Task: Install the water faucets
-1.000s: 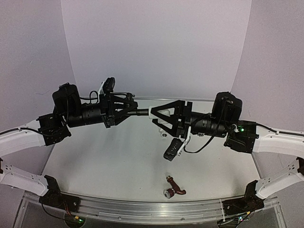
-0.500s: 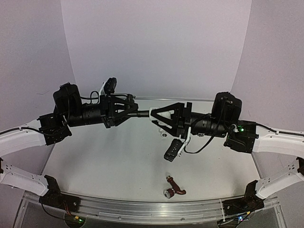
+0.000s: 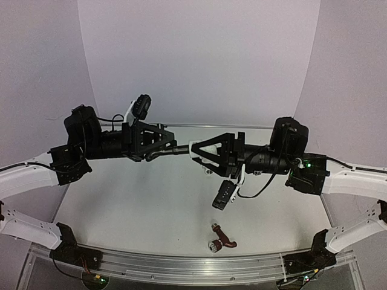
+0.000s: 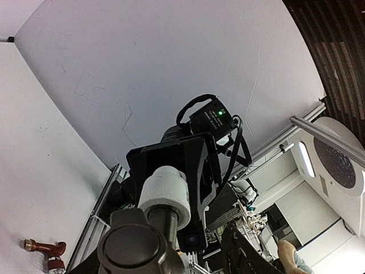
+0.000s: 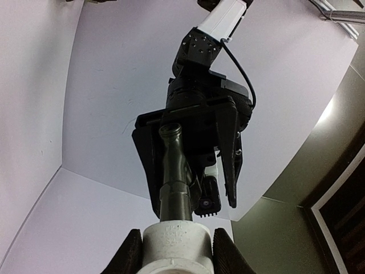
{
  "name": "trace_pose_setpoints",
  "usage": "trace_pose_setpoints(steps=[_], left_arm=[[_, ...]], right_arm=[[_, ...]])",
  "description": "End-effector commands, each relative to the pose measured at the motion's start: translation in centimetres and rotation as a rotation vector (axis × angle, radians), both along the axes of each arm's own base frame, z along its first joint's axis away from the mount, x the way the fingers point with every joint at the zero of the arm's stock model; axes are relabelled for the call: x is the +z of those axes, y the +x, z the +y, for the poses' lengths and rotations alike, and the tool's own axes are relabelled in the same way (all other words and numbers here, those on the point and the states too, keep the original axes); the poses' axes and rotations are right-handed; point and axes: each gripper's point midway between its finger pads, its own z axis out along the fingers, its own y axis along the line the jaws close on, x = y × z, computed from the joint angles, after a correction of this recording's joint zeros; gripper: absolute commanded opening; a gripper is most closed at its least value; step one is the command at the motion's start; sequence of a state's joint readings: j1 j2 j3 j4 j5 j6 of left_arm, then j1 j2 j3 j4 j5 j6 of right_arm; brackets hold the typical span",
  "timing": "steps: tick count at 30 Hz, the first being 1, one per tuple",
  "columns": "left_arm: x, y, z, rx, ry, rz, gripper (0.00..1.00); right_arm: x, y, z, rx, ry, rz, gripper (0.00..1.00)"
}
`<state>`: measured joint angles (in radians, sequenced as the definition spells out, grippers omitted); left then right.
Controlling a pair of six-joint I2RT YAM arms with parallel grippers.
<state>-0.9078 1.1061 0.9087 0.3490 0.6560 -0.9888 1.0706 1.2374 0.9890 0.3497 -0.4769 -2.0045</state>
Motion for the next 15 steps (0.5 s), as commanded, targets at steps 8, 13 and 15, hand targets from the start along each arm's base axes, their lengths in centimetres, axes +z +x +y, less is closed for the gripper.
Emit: trace_pose_setpoints(steps=[8,13,15], left_arm=[[0.64,-2.3,0.29,-0.11,-0.034,-0.103,0.33],[0.76,-2.46,0.43,-0.112,-0.043,-0.115,0.2],[0.88,-2.56,0.46,-0.115,-0.046,-0.117,0.14]], right_arm=[[4.86,-1.45,-1.31,0.02,0.124,-0.182,0.0],[4.94,-1.41,-1.48,0.015,0.128,-0.174,0.0],[4.85,-1.28,-1.48,0.009,0.126,-0.172,0.0]])
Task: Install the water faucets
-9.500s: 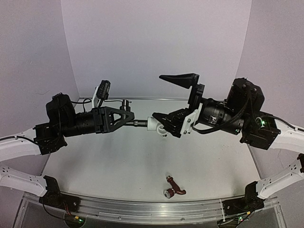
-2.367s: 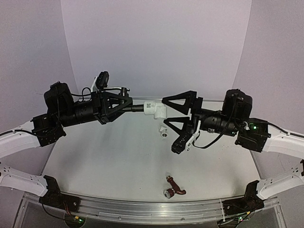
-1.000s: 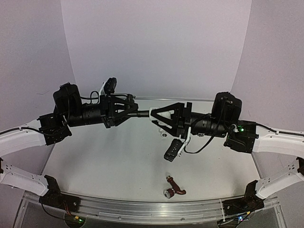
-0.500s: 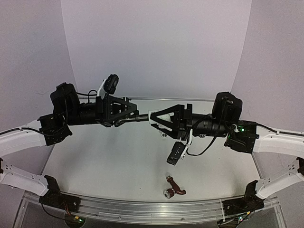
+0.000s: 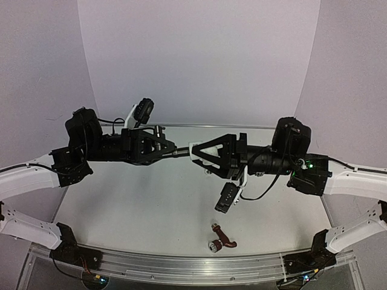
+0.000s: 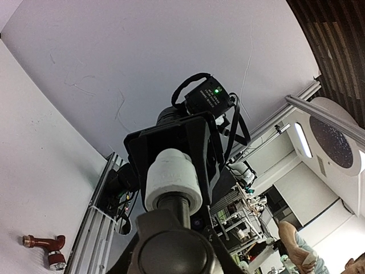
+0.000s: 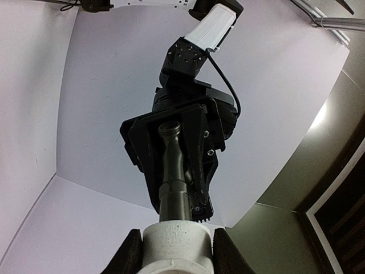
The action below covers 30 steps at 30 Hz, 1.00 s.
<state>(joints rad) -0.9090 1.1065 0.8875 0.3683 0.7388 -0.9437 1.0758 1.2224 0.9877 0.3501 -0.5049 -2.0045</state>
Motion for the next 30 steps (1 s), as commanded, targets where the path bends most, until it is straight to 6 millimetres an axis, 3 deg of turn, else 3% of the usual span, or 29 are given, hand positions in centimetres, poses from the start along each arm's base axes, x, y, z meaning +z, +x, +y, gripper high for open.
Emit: trace_pose_setpoints(steps=[1,3,9,14,23,30], left_arm=[[1.7,-1.1,0.5,-0.038,-0.056,-0.064,0.09],[1.8,-1.1,0.5,-0.033,-0.06,-0.075,0.01],[2.5,-1.0,1.7,0.042,-0.092,-0.177,0.0],[3.1,-0.8,2.6,0.111,-0.091,-0.292,0.0],[2.3,-0.9,1.9,0.092,-0.02,-0.453,0.0],[3.4,-1.1,3.0,0.15,0.002,-0.617,0.0]], right_arm=[[4.3,-0.4,-1.3,-0.027,0.117,-0.161,0.0],[4.2,-0.2,-1.3,-0.033,0.117,-0.146,0.0],[4.8,0.5,-1.6,-0.063,0.149,0.039,0.0],[5.3,1.2,-1.9,-0.076,0.157,0.377,0.0],[6.2,0.3,-1.5,-0.01,0.111,1.017,0.0],[5.6,-0.1,-0.6,0.0,0.075,1.512,0.0]])
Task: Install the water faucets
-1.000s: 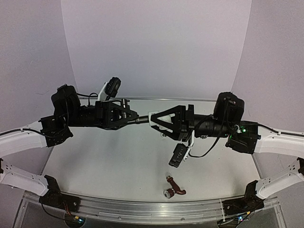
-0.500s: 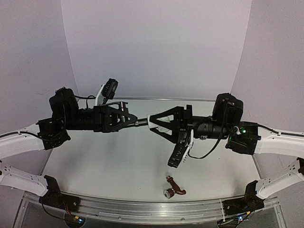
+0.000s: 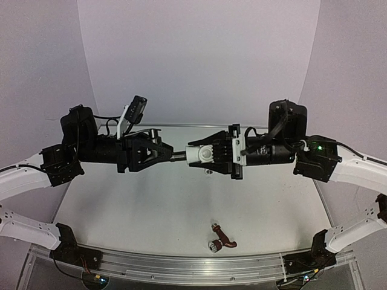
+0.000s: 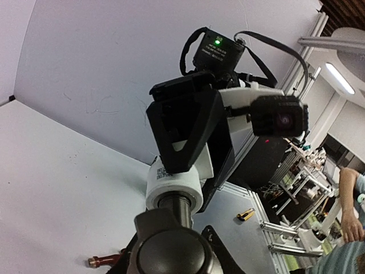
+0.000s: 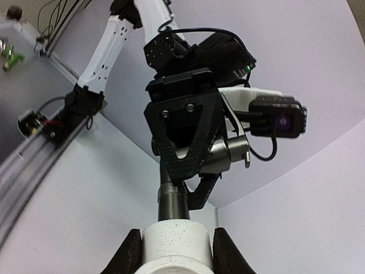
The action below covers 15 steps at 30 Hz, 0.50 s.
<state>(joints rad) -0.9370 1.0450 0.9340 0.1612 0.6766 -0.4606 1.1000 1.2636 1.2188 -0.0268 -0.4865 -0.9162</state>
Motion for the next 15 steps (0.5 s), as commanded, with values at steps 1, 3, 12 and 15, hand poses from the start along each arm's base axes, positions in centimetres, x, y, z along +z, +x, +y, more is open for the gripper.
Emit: trace_pose_setpoints(steps=[1,3,12,15], left_arm=[[3.5,-0.3,2.4,0.072,-0.043,-0.223,0.0],[3.5,-0.4,2.6,0.084,-0.034,-0.262,0.0],[1.3,0.4,3.0,0.139,0.075,-0.304,0.0],[1.1,0.4,3.2,0.142,0.079,-0.307,0.0]], right_arm=[[4.7,0.3,-1.1,-0.051,0.119,0.417,0.0],[4.4,0.5,-0.8,-0.066,0.114,0.562,0.0],[1.8,1.1,0.7,-0.029,-0.013,1.201,0.0],[1.0,1.7,0.6,-0.019,-0.051,1.362,0.0]])
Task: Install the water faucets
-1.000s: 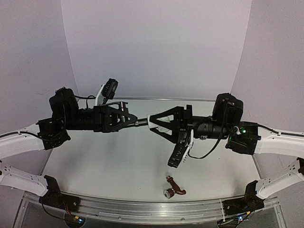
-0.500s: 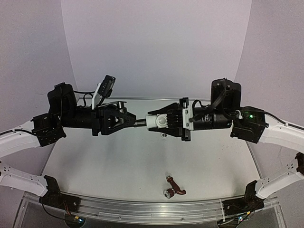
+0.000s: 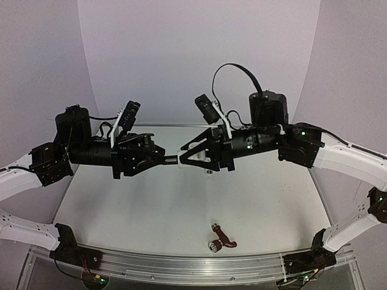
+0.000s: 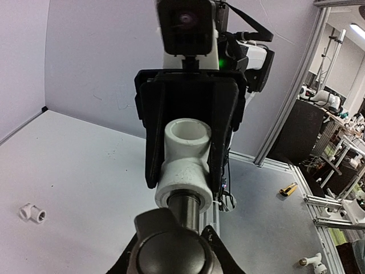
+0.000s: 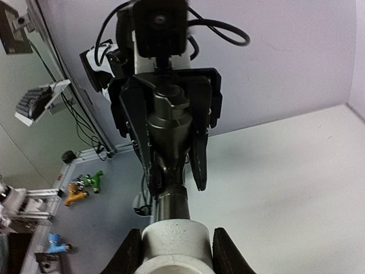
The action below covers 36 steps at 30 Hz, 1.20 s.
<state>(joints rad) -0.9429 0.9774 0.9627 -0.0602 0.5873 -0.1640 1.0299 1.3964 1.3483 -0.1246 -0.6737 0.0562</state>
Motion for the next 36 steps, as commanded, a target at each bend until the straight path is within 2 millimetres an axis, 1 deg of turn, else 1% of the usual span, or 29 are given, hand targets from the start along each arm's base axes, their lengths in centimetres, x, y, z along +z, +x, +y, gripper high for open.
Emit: trace_pose_setpoints(steps=[1,6,7,8,9,10,12,13,16,17,19,20,21,22,23,24,25,26,28,30,32,34,36], left_arm=[[2.3,0.1,1.7,0.054,-0.025,-0.088,0.0],[2.6,0.0,1.9,0.057,-0.03,-0.079,0.0],[2.6,0.1,1.9,0.063,-0.032,-0.069,0.0],[2.6,0.4,2.0,0.081,-0.031,-0.054,0.0],[2.7,0.6,2.0,0.097,-0.033,-0.033,0.0],[2.8,1.0,2.1,0.123,-0.035,-0.008,0.0],[3.2,1.4,2.4,0.157,-0.049,0.044,0.0],[3.5,1.5,2.6,0.169,-0.061,0.061,0.0],[3.9,1.4,3.0,0.176,-0.109,0.123,0.0],[3.9,1.4,3.0,0.174,-0.123,0.15,0.0],[3.6,1.5,2.9,0.176,-0.138,0.211,0.0],[3.5,1.7,2.9,0.182,-0.145,0.235,0.0],[3.3,1.8,2.8,0.188,-0.152,0.265,0.0],[3.2,1.9,2.8,0.189,-0.162,0.308,0.0],[3.8,1.9,2.8,0.18,-0.201,0.322,0.0],[3.9,1.7,2.8,0.165,-0.218,0.344,0.0],[4.2,1.6,2.7,0.148,-0.242,0.368,0.0],[4.8,1.5,2.7,0.133,-0.275,0.391,0.0],[5.4,1.1,2.6,0.098,-0.307,0.425,0.0],[5.9,0.9,2.6,0.076,-0.317,0.432,0.0],[5.9,0.9,2.6,0.078,-0.311,0.442,0.0],[5.9,0.9,2.5,0.069,-0.314,0.467,0.0],[5.9,0.4,2.1,0.024,-0.308,0.491,0.0]], right_arm=[[2.1,0.5,-1.1,0.022,0.017,0.353,0.0],[1.5,0.3,-0.9,0.068,-0.002,0.497,0.0],[1.5,0.1,-0.8,0.083,-0.001,0.509,0.04],[1.9,0.1,-0.8,0.09,0.008,0.496,0.14],[2.4,0.1,-0.8,0.097,0.018,0.476,0.28],[3.3,0.3,-0.8,0.096,0.038,0.431,0.39],[4.7,1.5,-0.9,0.061,0.067,0.337,0.6],[5.3,2.4,-1.1,0.021,0.075,0.28,0.7],[7.0,6.0,-1.9,-0.159,0.062,0.036,0.89],[7.7,7.1,-2.4,-0.22,0.056,-0.05,0.93],[9.3,8.5,-3.4,-0.3,0.05,-0.267,0.96],[10.1,8.6,-3.9,-0.31,0.052,-0.365,0.97],[10.9,8.4,-4.4,-0.3,0.049,-0.49,0.98],[11.4,8.0,-4.6,-0.279,0.051,-0.572,0.98],[11.7,7.3,-4.9,-0.25,0.053,-0.652,0.98],[11.7,6.8,-5.2,-0.222,0.046,-0.737,0.98],[11.2,6.2,-5.5,-0.193,0.036,-0.794,0.98],[11.1,5.5,-5.9,-0.164,0.026,-0.908,0.98],[8.6,4.2,-6.1,-0.09,-0.039,-1.14,0.98],[7.1,2.4,-6.5,-0.027,-0.06,-1.378,0.98],[5.5,0.5,-6.4,0.034,-0.052,-1.588,0.98],[3.8,-0.8,-6.1,0.104,-0.051,-1.76,0.98],[3.0,-1.5,-5.8,0.134,-0.032,-1.866,0.98]])
